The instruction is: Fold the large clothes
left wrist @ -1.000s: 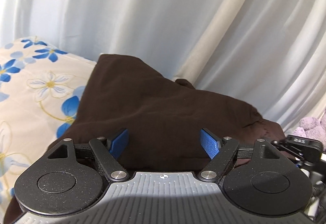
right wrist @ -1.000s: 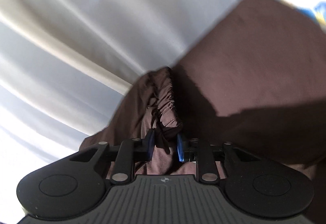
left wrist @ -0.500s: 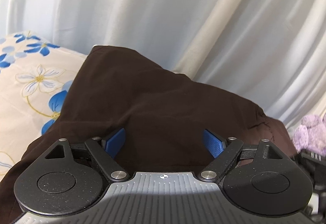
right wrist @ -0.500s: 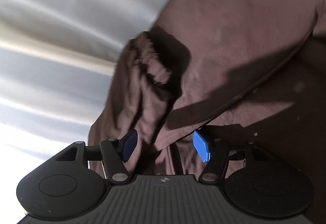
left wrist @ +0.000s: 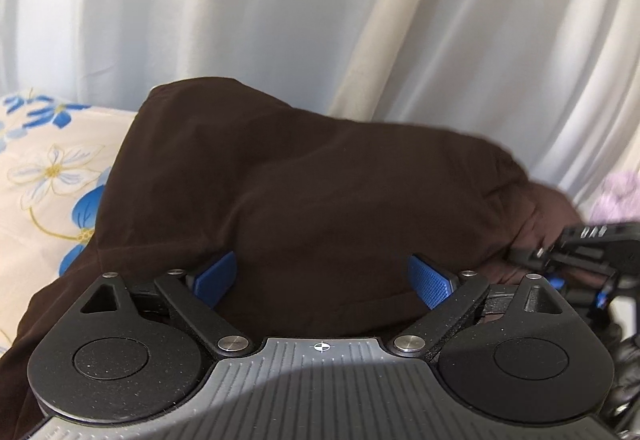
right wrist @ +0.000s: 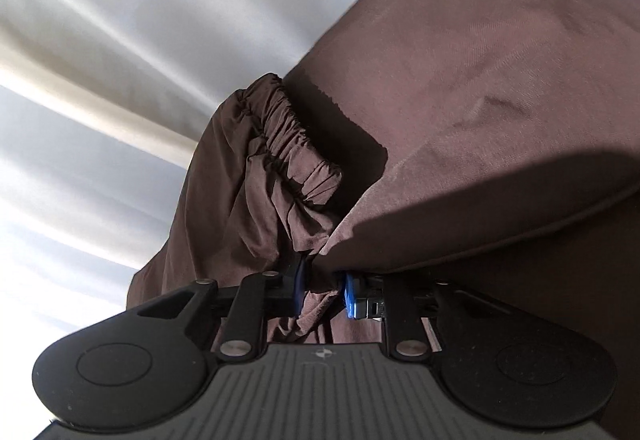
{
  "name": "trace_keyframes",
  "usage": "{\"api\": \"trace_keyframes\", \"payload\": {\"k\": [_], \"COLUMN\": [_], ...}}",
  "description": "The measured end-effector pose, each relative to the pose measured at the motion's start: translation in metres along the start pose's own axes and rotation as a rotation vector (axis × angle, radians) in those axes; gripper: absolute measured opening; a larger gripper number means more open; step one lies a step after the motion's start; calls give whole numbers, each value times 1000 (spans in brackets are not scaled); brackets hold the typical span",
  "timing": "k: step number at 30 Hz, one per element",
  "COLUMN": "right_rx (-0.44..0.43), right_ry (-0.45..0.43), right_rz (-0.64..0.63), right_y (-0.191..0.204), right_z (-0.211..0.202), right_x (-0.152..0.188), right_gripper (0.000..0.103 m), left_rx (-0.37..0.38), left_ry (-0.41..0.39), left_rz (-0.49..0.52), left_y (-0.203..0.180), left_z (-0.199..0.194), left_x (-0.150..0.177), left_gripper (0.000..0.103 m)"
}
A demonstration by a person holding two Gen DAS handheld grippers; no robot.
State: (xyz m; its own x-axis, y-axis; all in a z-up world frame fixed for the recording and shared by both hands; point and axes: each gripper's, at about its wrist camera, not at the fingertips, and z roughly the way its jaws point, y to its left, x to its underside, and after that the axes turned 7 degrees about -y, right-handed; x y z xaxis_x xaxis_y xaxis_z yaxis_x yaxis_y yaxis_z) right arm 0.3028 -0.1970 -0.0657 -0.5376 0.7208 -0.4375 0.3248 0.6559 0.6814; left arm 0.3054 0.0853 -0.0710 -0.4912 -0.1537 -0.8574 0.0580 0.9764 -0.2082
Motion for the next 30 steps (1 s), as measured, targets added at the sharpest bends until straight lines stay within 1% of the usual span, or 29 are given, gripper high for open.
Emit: {"api": "trace_keyframes", "payload": {"k": [2,4,5,6,7,8,10,12,14,15,16,18,19,21,22,23,25,28,29,30], "right_rx": [-15,-17,-9,-10,-9,-2,-7,-42,-54,-58,-54,-27,-10,4,41,85,139,173,185,190], "right_ry": [7,49,63,66,54,37,37,55,57,45,28,-17,-29,-31,-29,-25,-18,-23,-8,14], "right_rz": [-75,-112,-121,-151,-202,-257,-344,-379,-418,-450,-477,-538,-548,-527,-497,-459,-386,-338,-332,-330], "right_y": [3,3,5,7,10,12,12,4,-6,-13,-20,-40,-49,-75,-87,-100,-125,-150,-157,-163], "right_z": [-6,-17,-24,-37,-52,-65,-96,-128,-163,-186,-205,-249,-262,-291,-297,-297,-321,-338,-343,-343], "right_x": [2,0,-3,-3,-2,2,9,15,23,27,24,33,32,32,32,30,25,23,23,24], "right_gripper": [20,24,26,26,26,27,27,27,27,27,28,32,38,42,44,44,44,44,44,44], "left_rx": [-15,-44,-54,-64,-75,-92,-100,-107,-121,-116,-99,-73,-69,-72,-84,-109,-169,-271,-293,-301], "left_ry": [4,15,23,30,38,45,52,76,105,111,109,99,95,101,111,127,164,205,221,234], "left_rz": [73,140,157,165,165,158,132,102,53,18,-15,-62,-80,-119,-138,-154,-156,-145,-156,-170], "left_y": [-9,-17,-19,-21,-22,-23,-24,-23,-21,-18,-15,-5,0,15,24,33,47,68,74,79], "left_z": [3,3,3,2,-1,-5,-15,-30,-50,-64,-79,-114,-132,-167,-182,-198,-219,-244,-248,-253], "left_x": [5,8,8,8,8,7,7,9,13,15,18,23,26,33,37,41,47,56,59,61], "left_gripper": [100,100,100,100,100,100,100,100,100,100,100,100,100,101,101,101,101,101,101,101]}}
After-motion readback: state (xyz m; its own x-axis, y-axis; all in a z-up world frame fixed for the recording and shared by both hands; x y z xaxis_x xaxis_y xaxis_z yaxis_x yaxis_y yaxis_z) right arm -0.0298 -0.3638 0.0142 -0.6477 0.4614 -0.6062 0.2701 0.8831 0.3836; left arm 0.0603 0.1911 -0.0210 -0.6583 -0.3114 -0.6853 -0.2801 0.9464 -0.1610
